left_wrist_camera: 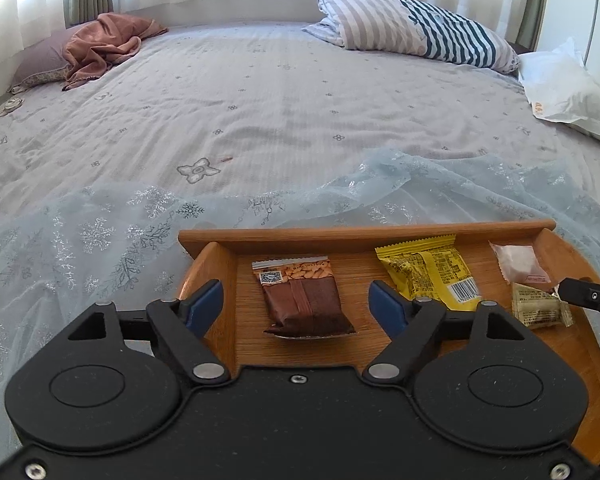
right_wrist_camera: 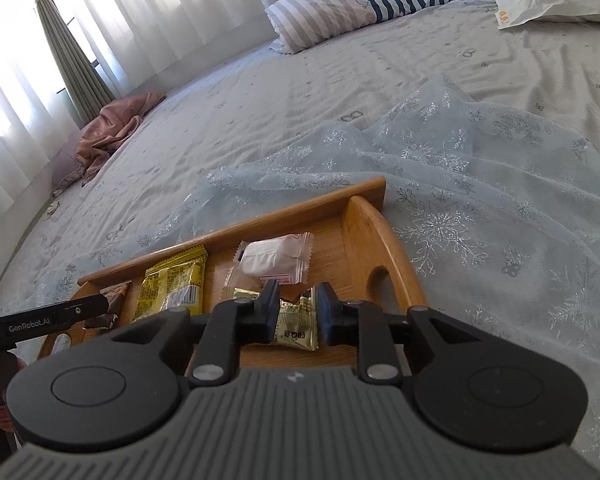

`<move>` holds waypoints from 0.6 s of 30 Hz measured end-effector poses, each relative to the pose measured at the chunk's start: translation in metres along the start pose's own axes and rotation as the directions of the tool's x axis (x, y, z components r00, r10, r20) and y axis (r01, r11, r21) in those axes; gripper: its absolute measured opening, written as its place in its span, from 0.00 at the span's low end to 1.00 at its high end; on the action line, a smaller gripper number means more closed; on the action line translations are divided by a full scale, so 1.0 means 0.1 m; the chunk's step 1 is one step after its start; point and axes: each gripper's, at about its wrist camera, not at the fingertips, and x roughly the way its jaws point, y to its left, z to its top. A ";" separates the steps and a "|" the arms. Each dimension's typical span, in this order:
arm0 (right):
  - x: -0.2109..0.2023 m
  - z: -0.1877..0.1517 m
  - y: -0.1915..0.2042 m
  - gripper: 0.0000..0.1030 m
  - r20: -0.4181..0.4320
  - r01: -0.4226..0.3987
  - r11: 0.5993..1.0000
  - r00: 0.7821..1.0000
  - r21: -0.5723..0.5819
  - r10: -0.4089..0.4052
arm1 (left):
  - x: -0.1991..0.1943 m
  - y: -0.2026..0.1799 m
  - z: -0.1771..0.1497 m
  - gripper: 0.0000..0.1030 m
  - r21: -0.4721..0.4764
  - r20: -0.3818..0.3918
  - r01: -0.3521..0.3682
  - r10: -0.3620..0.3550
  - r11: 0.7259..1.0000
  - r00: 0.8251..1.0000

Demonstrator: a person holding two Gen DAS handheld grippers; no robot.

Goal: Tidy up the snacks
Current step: 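Set both snacks on the tray beside the yellow bag and open both tools, then move both open tools back toward the red snack bars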

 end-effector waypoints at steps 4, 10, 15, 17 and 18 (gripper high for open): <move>-0.13 -0.04 0.02 0.53 0.017 0.001 1.000 1.000 -0.017 -0.001 | -0.24 -0.01 -0.05 0.87 0.011 0.025 0.022 -0.022 1.000 0.999; -0.39 -0.13 0.06 0.68 0.054 0.007 0.998 0.999 -0.069 -0.003 | -0.62 0.00 -0.19 0.94 0.025 0.060 0.028 -0.030 0.999 0.998; -0.63 -0.26 0.08 0.77 0.080 -0.001 0.994 0.997 -0.107 0.010 | -0.92 0.01 -0.37 0.96 0.022 0.078 0.046 -0.047 0.999 0.996; -0.72 -0.32 0.10 0.79 0.094 -0.001 0.992 0.996 -0.126 0.013 | -1.05 0.01 -0.47 0.96 0.029 0.089 0.059 -0.062 0.998 0.994; -0.77 -0.35 0.11 0.80 0.100 -0.003 0.991 0.995 -0.132 0.017 | -1.11 0.01 -0.52 0.97 0.031 0.092 0.063 -0.066 0.998 0.994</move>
